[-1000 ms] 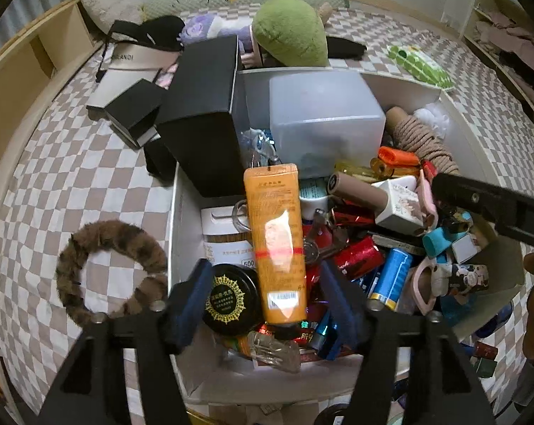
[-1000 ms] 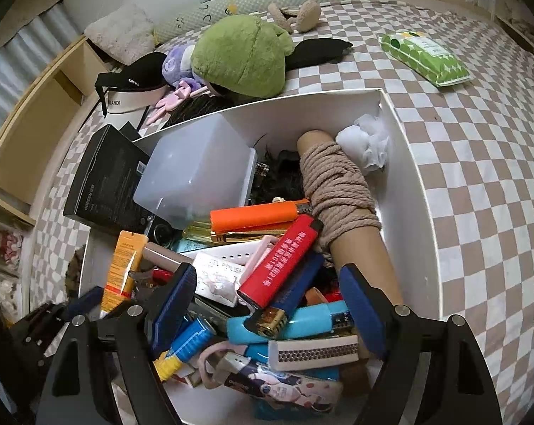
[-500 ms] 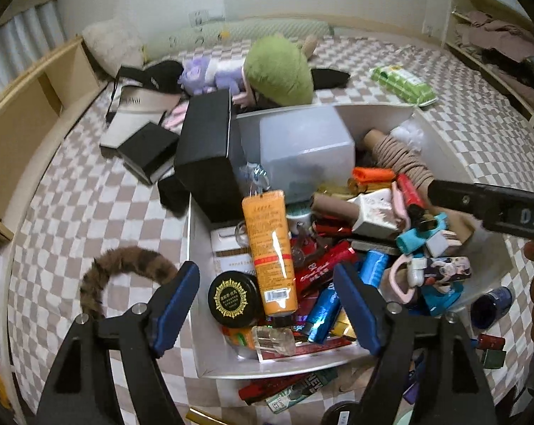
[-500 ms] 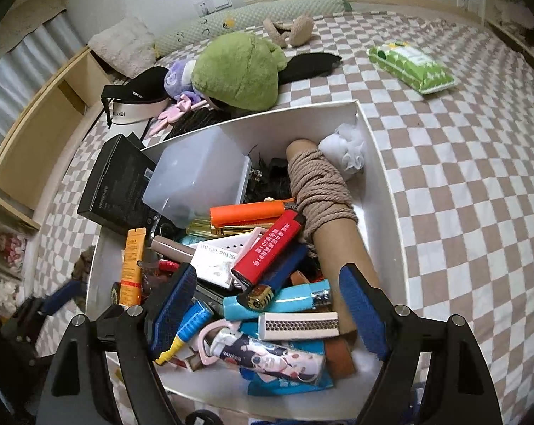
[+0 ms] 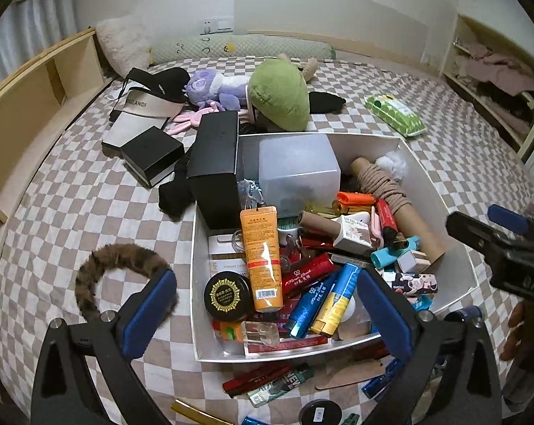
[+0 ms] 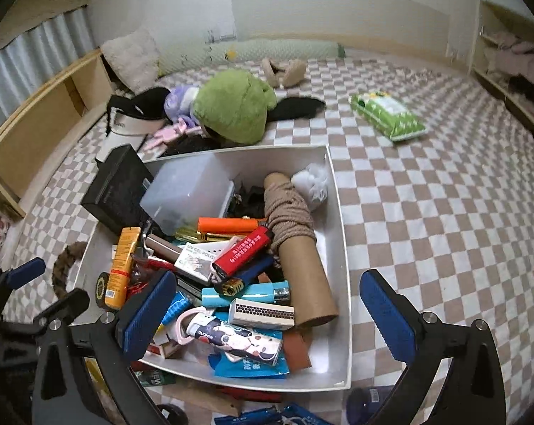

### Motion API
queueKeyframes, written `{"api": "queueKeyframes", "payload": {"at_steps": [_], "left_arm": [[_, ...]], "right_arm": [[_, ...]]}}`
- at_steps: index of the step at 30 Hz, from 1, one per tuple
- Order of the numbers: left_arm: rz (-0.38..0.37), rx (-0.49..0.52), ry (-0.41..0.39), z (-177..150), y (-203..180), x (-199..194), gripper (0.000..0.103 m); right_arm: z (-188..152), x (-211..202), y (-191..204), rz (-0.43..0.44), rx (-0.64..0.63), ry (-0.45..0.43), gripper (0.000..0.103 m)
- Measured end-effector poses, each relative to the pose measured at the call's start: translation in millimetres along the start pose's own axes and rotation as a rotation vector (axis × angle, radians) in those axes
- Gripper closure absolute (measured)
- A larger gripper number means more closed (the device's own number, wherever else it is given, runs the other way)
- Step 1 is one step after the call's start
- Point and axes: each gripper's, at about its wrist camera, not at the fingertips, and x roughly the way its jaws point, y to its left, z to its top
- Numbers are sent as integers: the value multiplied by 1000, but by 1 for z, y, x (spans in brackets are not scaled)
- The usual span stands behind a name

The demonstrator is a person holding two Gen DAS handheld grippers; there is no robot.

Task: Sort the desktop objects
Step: 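Open left tool dropping tube into box while right tool releases lighter there, then withdraw both tools from the box back toward the items on the bed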

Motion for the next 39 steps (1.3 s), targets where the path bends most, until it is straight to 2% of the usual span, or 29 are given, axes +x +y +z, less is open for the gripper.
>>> {"api": "queueKeyframes", "payload": {"at_steps": [4, 8, 11, 18, 26, 32, 39], "left_arm": [[2, -9, -12, 0, 0, -4, 0], [2, -10, -21, 0, 0, -8, 0], [2, 0, -29, 0, -2, -12, 0], [-25, -1, -18, -3, 2, -21, 0], [-35, 1, 57, -17, 22, -17, 0], [-9, 24, 120, -37, 42, -12, 0], [15, 106, 160, -67, 66, -9, 0]], "right_arm": [[-8, -11, 8, -18, -79, -18, 0], [-15, -18, 11, -24, -106, -10, 0], [-17, -23, 7, 5, -82, -3, 0], [-27, -38, -5, 0, -90, 1, 0], [-47, -42, -32, -9, -50, 78, 0], [-63, -41, -51, 0, -14, 133, 0], [-82, -41, -72, 12, 29, 195, 0]]}}
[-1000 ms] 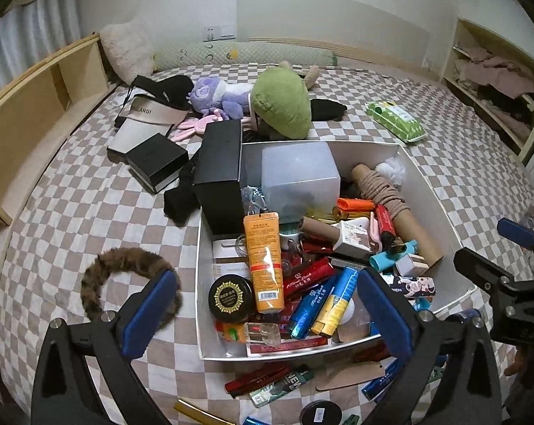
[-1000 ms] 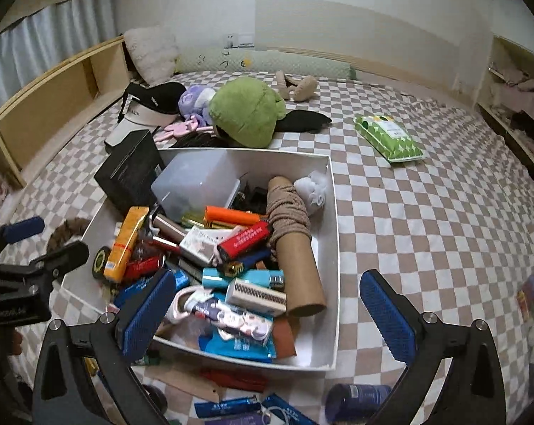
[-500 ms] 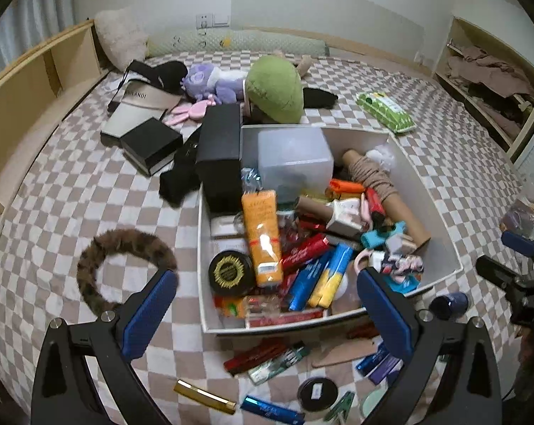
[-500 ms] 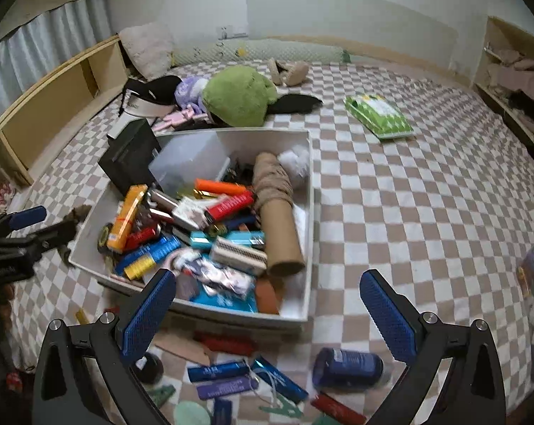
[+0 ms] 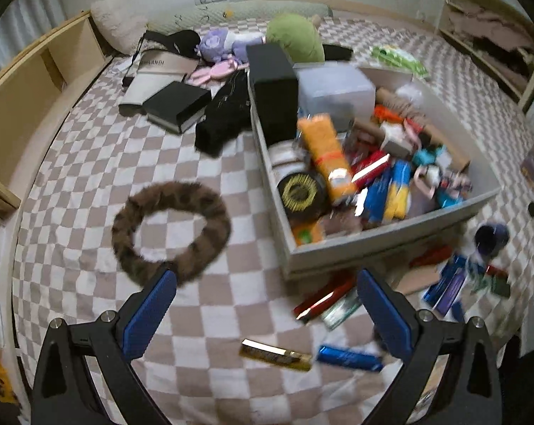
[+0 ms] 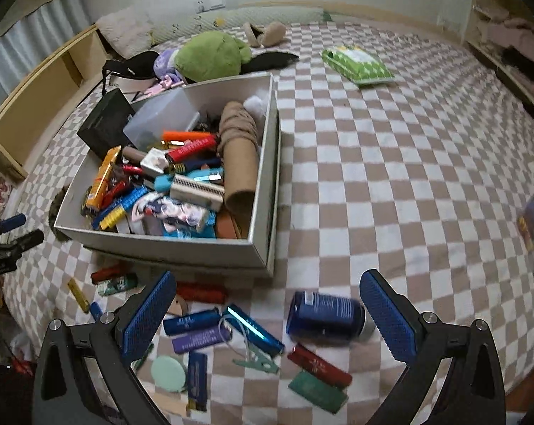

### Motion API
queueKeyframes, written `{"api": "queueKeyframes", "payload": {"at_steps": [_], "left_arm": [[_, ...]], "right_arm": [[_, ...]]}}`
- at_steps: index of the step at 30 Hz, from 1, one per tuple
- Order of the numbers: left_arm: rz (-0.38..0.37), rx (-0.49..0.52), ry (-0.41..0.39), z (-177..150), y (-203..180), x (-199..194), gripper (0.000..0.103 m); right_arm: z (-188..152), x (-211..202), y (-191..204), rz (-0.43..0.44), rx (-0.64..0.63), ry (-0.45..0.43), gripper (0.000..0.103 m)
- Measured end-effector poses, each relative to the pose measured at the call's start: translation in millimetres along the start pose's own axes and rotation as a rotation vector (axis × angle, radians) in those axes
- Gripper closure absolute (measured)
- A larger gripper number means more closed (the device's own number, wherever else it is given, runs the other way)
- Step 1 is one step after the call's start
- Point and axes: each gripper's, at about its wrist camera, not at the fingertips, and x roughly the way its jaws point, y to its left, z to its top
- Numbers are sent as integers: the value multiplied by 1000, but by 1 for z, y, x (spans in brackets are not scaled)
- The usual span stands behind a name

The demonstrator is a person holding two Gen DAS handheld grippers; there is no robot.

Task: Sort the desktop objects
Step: 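Withdraw both tools from the box back toward the items on the bed, then grasp gold lighter with left tool while right tool grasps green rectangular case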

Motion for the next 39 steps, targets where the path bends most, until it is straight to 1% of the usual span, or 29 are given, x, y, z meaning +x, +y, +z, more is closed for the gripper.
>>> {"api": "queueKeyframes", "payload": {"at_steps": [4, 8, 24, 29, 31, 35, 37, 39], "left_arm": [[-12, -2, 70, -18, 13, 15, 2], [19, 32, 117, -32, 16, 28, 2], [42, 141, 241, -63, 11, 64, 2], [44, 170, 272, -70, 6, 72, 2], [51, 184, 281, -73, 4, 75, 10], [45, 216, 295, -77, -2, 81, 10], [28, 231, 292, -78, -5, 82, 10], [29, 247, 287, -78, -10, 82, 10]], "right_arm": [[-11, 8, -10, 9, 43, 65, 0], [-22, 20, -21, 19, 107, 138, 0], [-74, 59, -48, -13, 222, 352, 0], [-83, 62, -55, -13, 247, 378, 0], [-85, 62, -58, -10, 254, 382, 0], [-88, 61, -59, 4, 261, 386, 0], [-90, 60, -59, 13, 264, 388, 0], [-92, 60, -59, 24, 268, 391, 0]]}}
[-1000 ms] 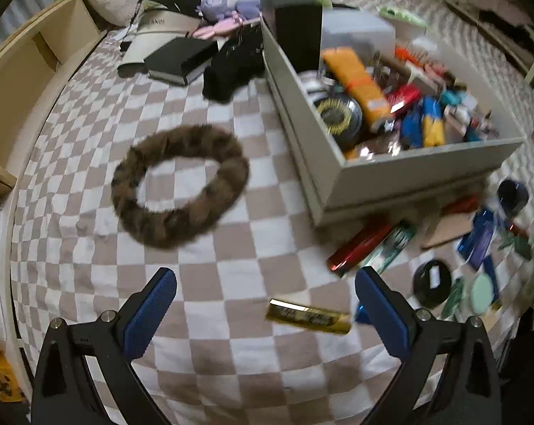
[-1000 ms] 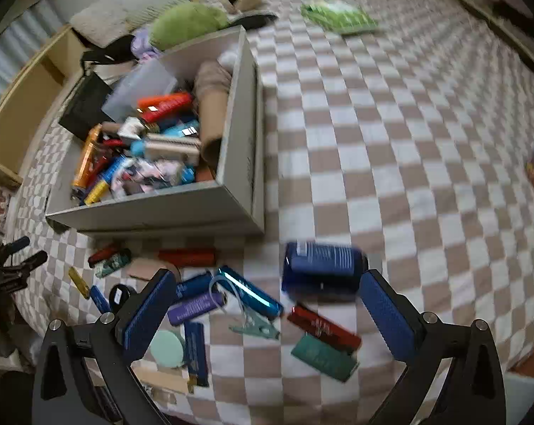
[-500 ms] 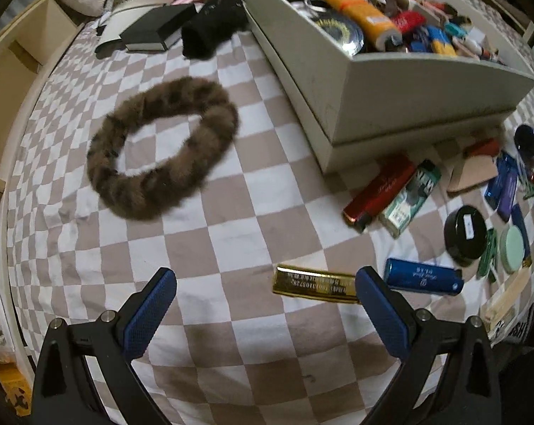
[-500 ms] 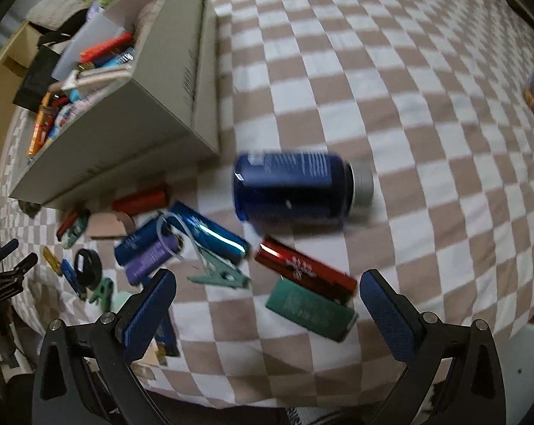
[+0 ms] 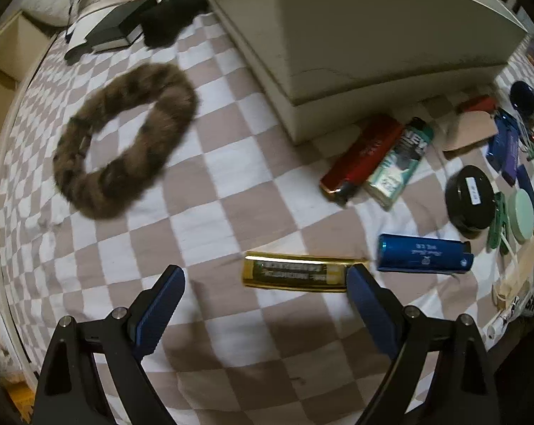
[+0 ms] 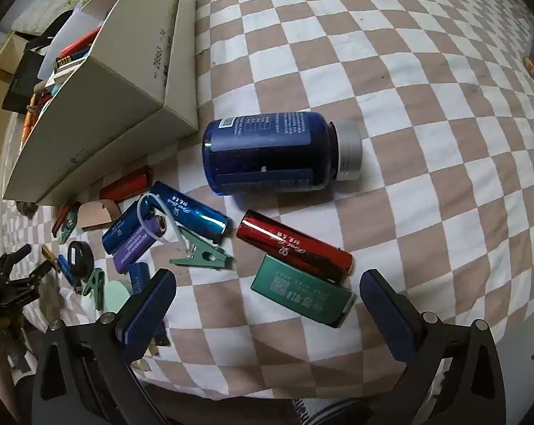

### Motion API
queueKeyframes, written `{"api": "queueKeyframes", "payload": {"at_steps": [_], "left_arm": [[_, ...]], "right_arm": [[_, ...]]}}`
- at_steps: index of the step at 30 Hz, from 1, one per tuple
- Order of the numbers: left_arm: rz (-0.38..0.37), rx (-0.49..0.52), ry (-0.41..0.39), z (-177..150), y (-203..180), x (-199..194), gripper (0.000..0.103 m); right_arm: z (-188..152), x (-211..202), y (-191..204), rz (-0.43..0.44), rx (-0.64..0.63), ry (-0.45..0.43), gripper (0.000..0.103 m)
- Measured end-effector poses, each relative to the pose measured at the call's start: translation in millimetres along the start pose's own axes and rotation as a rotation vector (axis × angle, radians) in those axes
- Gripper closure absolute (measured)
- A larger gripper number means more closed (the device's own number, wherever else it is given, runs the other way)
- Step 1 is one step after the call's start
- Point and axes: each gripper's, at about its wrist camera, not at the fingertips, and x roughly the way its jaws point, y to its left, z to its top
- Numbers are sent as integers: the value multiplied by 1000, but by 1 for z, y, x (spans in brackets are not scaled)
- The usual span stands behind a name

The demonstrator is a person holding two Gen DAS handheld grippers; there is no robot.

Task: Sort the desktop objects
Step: 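Grasp gold lighter with left tool while right tool grasps green rectangular case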

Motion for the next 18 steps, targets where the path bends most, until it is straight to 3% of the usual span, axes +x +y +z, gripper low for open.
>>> {"api": "queueKeyframes", "payload": {"at_steps": [10, 18], "left_arm": [[-11, 35, -2, 4, -13, 3, 10], [-17, 75, 5, 5, -20, 8, 10]], "right_arm": [[-13, 23, -22, 24, 128, 100, 0], [-16, 28, -34, 5, 154, 121, 0]]}}
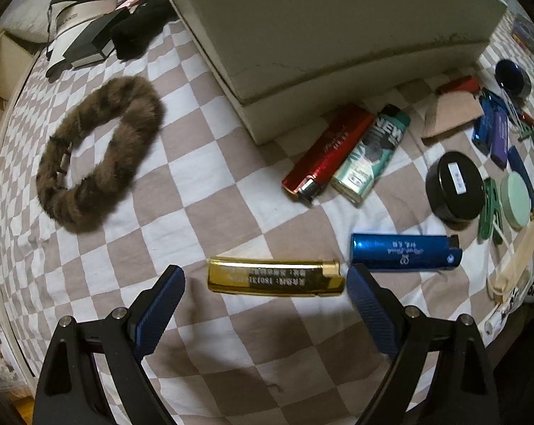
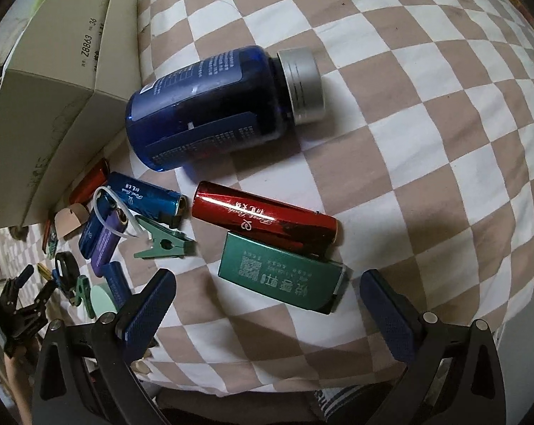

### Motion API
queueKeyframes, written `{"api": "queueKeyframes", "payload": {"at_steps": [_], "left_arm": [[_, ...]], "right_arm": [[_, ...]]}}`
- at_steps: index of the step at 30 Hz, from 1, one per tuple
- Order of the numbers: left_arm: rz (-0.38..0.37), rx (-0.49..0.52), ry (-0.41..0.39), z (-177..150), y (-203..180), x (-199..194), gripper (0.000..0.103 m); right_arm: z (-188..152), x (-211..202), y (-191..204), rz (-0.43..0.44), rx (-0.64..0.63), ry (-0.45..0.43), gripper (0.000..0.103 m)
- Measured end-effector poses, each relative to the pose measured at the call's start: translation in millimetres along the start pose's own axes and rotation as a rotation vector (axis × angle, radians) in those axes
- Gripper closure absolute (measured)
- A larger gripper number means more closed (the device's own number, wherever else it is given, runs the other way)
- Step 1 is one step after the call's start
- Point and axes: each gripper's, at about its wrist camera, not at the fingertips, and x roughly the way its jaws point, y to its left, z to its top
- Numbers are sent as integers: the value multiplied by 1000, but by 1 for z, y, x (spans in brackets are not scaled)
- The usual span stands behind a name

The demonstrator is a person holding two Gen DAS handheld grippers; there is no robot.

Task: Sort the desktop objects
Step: 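Grasp gold lighter with left tool while right tool grasps green rectangular case, then lift gold lighter with left tool toward box while right tool holds green case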

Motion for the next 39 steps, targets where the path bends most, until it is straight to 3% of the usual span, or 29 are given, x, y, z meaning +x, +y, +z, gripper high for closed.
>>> {"api": "queueKeyframes", "payload": {"at_steps": [5, 7, 12, 15, 23, 33, 39], "left_arm": [[0, 35, 6, -2, -5, 3, 15], [-14, 36, 5, -1, -4, 3, 22], [-33, 37, 1, 0, 0, 5, 22], [-28, 19, 5, 6, -2, 10, 22], [-26, -5, 9, 7, -5, 6, 22], [-22, 0, 5, -1, -6, 3, 22], [-20, 6, 5, -3, -7, 3, 22]], "right_arm": [[-1, 0, -6, 5, 10, 2, 0], [-3, 0, -7, 2, 12, -1, 3], [-5, -3, -13, -10, 17, -14, 25], [-8, -3, -12, -23, 2, -15, 31], [-15, 1, -2, -61, -61, -19, 33], [-33, 3, 40, -225, -403, -97, 33], [-45, 5, 44, -238, -560, -72, 33]]}}
